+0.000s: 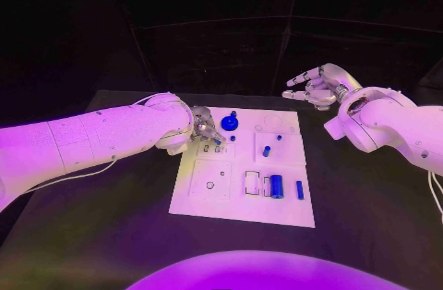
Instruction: Assemble the parts on the task board
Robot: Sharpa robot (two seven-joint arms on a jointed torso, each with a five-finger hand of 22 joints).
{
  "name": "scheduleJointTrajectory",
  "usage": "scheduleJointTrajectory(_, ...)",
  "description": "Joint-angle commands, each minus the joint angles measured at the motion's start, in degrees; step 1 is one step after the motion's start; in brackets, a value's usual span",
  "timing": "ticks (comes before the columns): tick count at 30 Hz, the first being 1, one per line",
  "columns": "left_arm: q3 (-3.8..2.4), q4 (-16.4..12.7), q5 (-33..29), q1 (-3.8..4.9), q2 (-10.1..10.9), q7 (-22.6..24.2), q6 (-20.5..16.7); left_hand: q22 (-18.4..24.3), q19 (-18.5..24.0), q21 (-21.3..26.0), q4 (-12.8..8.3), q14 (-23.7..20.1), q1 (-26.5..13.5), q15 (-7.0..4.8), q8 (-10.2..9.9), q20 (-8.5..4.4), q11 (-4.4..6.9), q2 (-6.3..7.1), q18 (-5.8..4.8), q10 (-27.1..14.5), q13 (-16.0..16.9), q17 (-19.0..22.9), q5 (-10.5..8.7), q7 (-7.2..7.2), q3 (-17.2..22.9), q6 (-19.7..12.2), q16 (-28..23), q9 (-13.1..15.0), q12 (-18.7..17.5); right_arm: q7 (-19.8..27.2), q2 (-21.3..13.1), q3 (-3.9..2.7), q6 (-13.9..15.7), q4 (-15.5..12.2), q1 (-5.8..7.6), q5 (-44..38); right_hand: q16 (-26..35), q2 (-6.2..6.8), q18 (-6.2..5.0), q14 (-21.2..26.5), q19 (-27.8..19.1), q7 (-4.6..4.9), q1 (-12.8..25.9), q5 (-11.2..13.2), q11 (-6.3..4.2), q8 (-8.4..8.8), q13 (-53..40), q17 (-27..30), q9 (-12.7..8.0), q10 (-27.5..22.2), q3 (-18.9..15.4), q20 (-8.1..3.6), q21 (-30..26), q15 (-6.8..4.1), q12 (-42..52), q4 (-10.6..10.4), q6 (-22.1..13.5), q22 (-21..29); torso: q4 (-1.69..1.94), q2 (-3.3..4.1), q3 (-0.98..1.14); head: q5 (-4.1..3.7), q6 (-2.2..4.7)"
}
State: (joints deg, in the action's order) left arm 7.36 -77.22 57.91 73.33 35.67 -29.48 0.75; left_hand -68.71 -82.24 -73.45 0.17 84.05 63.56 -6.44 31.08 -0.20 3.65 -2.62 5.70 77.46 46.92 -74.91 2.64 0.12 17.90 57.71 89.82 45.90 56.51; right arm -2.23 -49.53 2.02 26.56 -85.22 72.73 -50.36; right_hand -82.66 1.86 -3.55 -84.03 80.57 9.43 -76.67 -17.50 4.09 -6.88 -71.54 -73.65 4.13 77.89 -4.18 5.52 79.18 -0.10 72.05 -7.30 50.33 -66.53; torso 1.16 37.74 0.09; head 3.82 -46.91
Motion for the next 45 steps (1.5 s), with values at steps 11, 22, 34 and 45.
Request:
scheduleJointTrajectory(11, -0.01, 1.25, 2.47, -0.63, -0.88, 0.01, 3.17, 0.15, -0.12, -0.19, -3.21, 5.95, 1.58, -0.13, 0.11, -0.06, 0.03, -1.36, -1.01, 0.11, -0.22, -15.09, 0.1, 0.0, 3.6, 0.24, 0.18, 0.08, -0.26, 0.07, 0.08, -0.03, -0.48, -0.05, 0.12, 0.07, 0.19, -0.15, -1.07, -2.67, -0.06, -0.28, 0.17, -0.39, -0.12, -0.29, 0.06, -0.02, -0.07, -0.12, -0.45, -0.2, -0.35, -0.53, -0.13, -0.02, 0.22, 0.06, -0.04, 0.04, 0.02, 0.03, -0.19)
scheduleJointTrajectory(22, -0.01, 1.84, 2.69, -1.01, -1.36, -0.07, 3.76, 0.15, -0.12, -0.19, -3.21, 5.95, 1.58, -0.13, 0.11, -0.06, 0.03, -1.36, -1.01, 0.11, -0.22, -15.09, 0.1, 0.0, 3.6, 0.24, 0.18, 0.08, -0.26, 0.07, 0.06, -0.03, -0.51, -0.09, 0.12, 0.07, 0.19, -0.15, -1.07, -2.67, -0.06, -0.28, 0.17, -0.39, -0.12, -0.29, 0.06, -0.02, -0.07, -0.12, -0.45, -0.2, -0.35, -0.53, -0.13, -0.02, 0.22, 0.06, -0.06, 0.0, 0.03, -0.07, -0.27)
scheduleJointTrajectory(34, -0.01, 2.42, 3.27, -1.1, -1.6, -0.21, 4.85, 0.24, -0.09, -0.12, -3.25, 5.95, 1.54, -0.13, 0.08, -0.05, 0.02, -1.31, -0.99, 0.07, -0.3, -15.09, 0.1, 0.02, 3.78, 0.19, 0.18, 0.08, -0.34, 0.08, 0.09, -0.03, -0.52, -0.08, 0.12, 0.07, 0.19, -0.15, -1.07, -2.67, -0.06, -0.28, 0.17, -0.39, -0.12, -0.29, 0.06, -0.02, -0.07, -0.12, -0.45, -0.2, -0.35, -0.53, -0.13, -0.02, 0.22, 0.06, -0.04, -0.03, 0.02, -0.09, -0.31)
scheduleJointTrajectory(45, -0.01, 1.92, 3.51, -1.1, -1.34, -0.37, 6.52, 0.07, -0.13, -0.2, -3.74, 5.95, 1.5, -0.11, 0.02, -0.03, 0.0, -0.78, -1.02, 0.03, -0.34, -15.09, 0.1, 0.04, 4.57, 0.1, 0.18, 0.08, -0.4, 0.09, 0.16, -0.03, -0.55, 0.02, 0.12, 0.07, 0.19, -0.15, -1.07, -2.67, -0.06, -0.28, 0.17, -0.39, -0.12, -0.29, 0.06, -0.02, -0.07, -0.12, -0.45, -0.2, -0.35, -0.53, -0.13, -0.02, 0.22, 0.06, -0.03, -0.02, 0.01, -0.06, -0.35)
